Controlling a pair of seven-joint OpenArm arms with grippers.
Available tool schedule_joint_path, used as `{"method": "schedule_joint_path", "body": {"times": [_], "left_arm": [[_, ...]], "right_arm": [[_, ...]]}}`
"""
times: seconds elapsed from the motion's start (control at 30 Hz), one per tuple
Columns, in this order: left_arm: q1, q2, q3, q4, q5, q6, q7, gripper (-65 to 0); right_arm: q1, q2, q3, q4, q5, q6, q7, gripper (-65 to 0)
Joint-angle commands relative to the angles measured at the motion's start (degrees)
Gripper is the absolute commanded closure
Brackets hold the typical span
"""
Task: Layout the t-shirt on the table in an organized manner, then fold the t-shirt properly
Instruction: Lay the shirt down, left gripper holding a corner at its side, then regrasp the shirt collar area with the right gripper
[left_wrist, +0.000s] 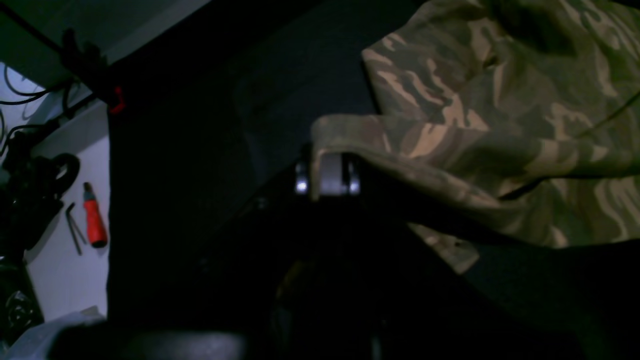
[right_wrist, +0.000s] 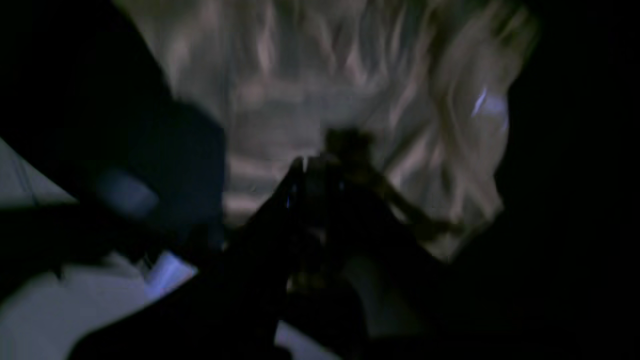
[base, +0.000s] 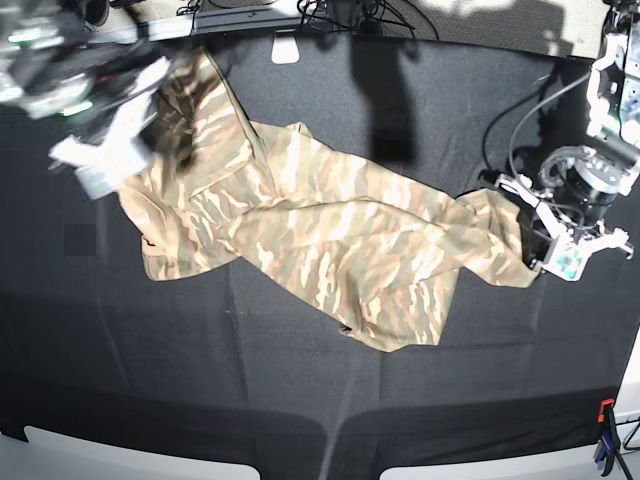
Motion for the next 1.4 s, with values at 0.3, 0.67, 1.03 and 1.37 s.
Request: {"method": "schedule_joint_path", "body": {"times": [0.3,0.67,1.03,1.37], "left_arm": [[-0.61,-0.81,-0.46,0.94,0.13,0.28,-1.36,0.0],[-0.63,-0.79,-0.46,0.94,0.15,0.26,-1.38,0.0],[-0.63,-0.79,-0.46,0.94,0.15,0.26,-1.36,0.0],[-0.63,-0.79,-0.46,0.94,0.13,0.26,-1.36,0.0]], "right_arm": [[-9.86,0.66,-25.35,0.98,-38.53,-17.09,17.2,0.0],[-9.84,0.74,-36.41,0.9,-47.45,-29.66,16.11,-10.4],[-9.84,0.74,-33.79,0.85,-42.45,-29.68,16.13,-34.7],[-9.81,0.74,-31.1,0.74,-37.13,-29.66,18.4,-34.4]]}}
